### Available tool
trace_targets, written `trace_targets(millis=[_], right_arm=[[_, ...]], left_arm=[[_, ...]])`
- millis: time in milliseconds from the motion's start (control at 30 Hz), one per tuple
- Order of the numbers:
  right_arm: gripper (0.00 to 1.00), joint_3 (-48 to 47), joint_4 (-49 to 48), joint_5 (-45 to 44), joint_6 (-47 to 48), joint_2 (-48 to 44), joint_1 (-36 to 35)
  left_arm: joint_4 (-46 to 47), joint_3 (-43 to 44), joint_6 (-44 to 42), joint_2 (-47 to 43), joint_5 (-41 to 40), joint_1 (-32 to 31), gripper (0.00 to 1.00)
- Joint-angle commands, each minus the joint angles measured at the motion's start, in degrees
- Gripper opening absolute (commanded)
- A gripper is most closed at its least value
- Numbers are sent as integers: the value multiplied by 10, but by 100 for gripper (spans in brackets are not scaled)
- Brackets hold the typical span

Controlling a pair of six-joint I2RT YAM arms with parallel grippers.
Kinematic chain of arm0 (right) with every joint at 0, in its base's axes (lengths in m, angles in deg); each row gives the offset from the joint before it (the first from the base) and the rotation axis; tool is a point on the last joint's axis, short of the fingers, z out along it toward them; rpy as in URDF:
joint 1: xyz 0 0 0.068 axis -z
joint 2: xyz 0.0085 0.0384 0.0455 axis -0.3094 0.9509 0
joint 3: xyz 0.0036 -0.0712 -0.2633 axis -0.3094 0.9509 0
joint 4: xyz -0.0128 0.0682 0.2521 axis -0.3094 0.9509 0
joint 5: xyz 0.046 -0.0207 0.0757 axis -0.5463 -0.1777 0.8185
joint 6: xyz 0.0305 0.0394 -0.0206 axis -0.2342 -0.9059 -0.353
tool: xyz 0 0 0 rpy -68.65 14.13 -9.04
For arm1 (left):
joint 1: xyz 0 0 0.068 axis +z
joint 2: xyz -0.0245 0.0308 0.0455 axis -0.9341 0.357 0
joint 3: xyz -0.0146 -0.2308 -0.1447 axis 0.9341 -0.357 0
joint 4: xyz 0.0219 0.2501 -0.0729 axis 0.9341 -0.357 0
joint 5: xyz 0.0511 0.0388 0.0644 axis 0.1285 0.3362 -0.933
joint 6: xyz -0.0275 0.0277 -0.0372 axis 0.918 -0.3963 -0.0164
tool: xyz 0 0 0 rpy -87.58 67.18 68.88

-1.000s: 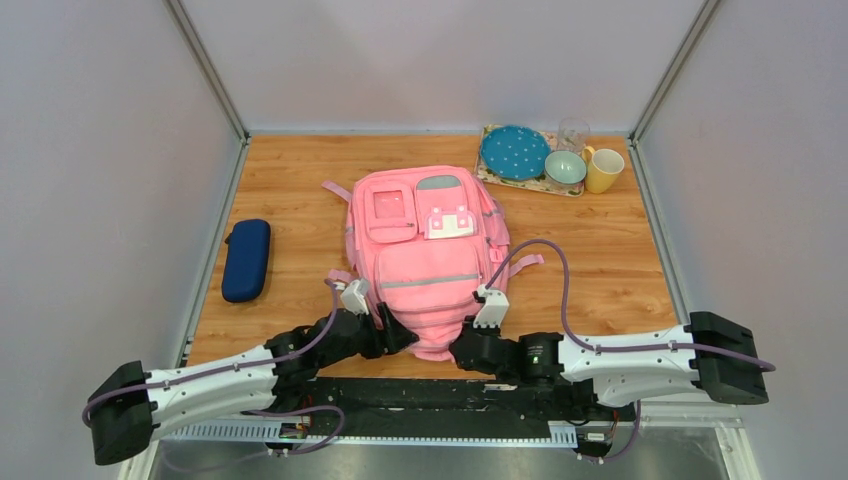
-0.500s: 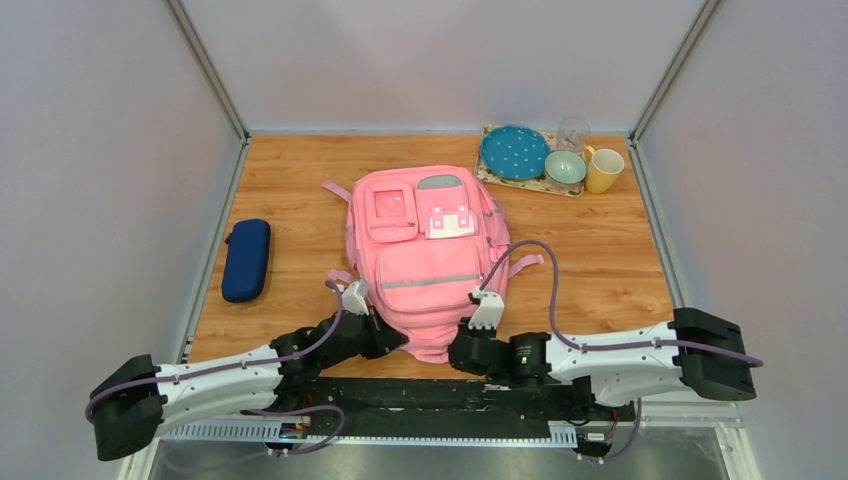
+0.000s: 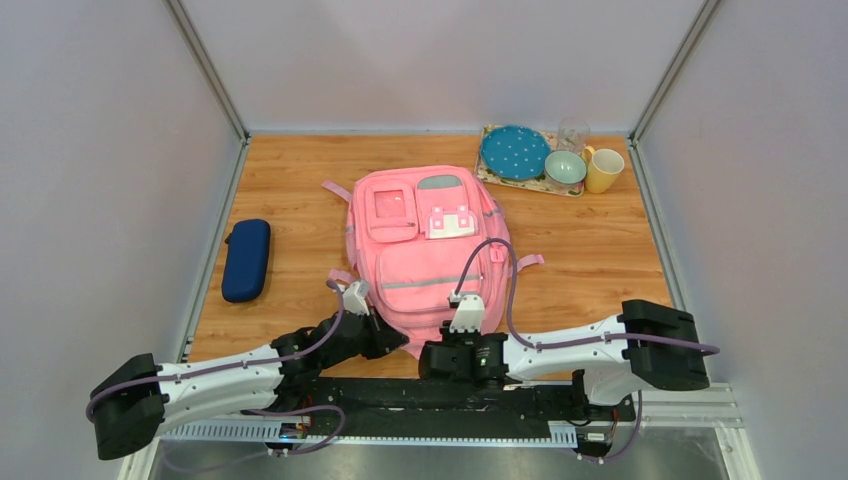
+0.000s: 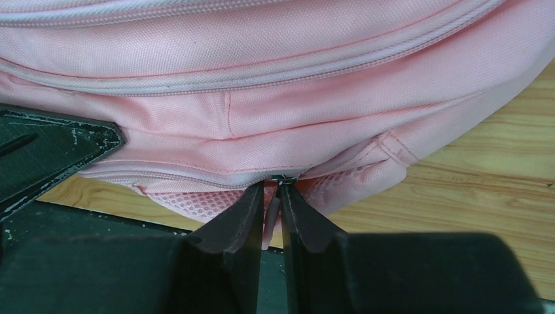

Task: Pack the student bag
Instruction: Zip the student bag at the center of the board.

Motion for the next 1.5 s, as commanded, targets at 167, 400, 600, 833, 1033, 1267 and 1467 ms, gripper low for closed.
trace_targets(millis=[167,400,600,833,1033,1267,1467], right_arm=[[0,-11,52,-4,-35,16,-10],[0,7,79,-26,-46,-39,-11],[0,83,87,-55,-68,-139,-4],[0,150,97,-54,-59,-259,46],[0,170,94,-54,-61,-295,55],[0,152,69,-59,-34,-296,55],[0,149,47,-59,-23,-292,55]], left_arm=[[43,-13,-10,-14,9,-3,0],[5,-2,-33,-33,-11,-1,0],[-130,38,-74,-80,-71,17,0],[-221,14,-89,-193,-50,104,0],[-267,52,-145,-183,-37,112,0],[-324,149,-277,-117,-5,112,56],[-380,177,-307,-122,18,111,74]])
